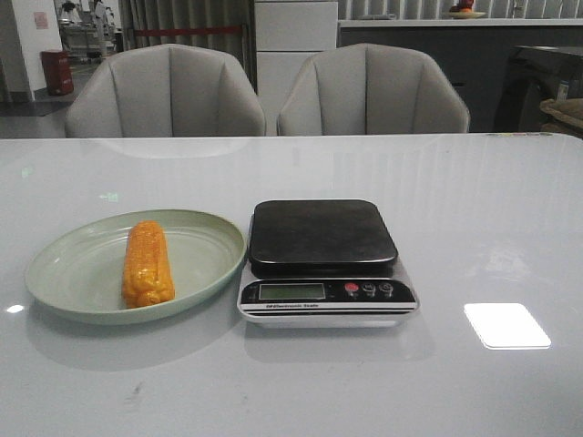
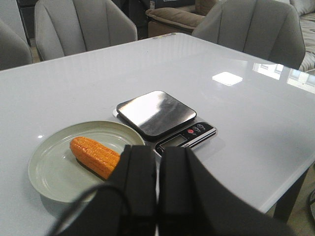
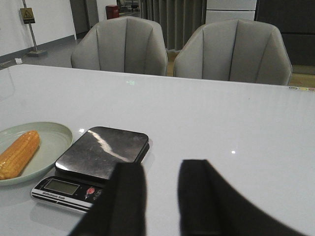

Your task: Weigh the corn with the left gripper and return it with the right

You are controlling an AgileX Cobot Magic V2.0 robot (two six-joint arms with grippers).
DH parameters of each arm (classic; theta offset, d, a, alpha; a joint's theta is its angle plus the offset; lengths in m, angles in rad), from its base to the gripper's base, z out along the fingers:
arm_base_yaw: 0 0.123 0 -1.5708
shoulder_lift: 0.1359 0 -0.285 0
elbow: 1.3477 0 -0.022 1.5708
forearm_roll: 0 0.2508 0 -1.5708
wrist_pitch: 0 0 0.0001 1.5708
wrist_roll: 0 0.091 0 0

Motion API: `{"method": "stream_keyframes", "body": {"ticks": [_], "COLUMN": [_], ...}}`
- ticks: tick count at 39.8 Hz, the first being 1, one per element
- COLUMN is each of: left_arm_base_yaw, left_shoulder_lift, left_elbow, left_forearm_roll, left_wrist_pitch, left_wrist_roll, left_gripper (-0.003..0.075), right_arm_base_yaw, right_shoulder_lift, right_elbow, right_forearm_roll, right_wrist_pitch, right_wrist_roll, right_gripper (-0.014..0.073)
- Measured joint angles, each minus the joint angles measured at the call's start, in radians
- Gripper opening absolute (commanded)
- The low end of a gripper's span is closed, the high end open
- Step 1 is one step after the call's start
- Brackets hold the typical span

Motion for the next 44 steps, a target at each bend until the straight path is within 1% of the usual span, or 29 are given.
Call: {"method": "stream_keyframes", "body": {"ticks": [2,30,32,35,44], "left_arm_base_yaw": [0.000,0.010,0.034,0.099,0.368], "left_shoulder_lift": [0.000,0.000,0.000,0.000,-0.002], "left_elbow": [0.000,0.015,0.029,0.057,0.193], "left_forearm_roll": [0.000,-0.002,-0.004,-0.004,-0.004], "left_wrist_pitch": [0.000,-0.004,-0.024,-0.075,-0.273], "left_wrist_roll": [0.000,0.000,0.000,0.000,0.000], "left_gripper": [0.0113,0.0113,0.0113,0.0113,0.0113], "right_arm_base_yaw": [0.000,0.000,0.000,0.000,0.000], "right_shoulder_lift": [0.000,-0.002,-0.002,-0.002,-0.002], "right_elbow": [0.000,0.000,0.000,0.000,0.000], "right_forearm_roll": [0.000,-0.003,-0.003,-0.003,-0.003], "right_wrist_pitch": [0.010,0.021,0.022,0.022,0.022], "right_wrist_roll": [0.000,0.000,-0.005,-0.005,-0.005], "right_gripper": [0.0162,0.0158,0.0158,0.0158,0.0158]}}
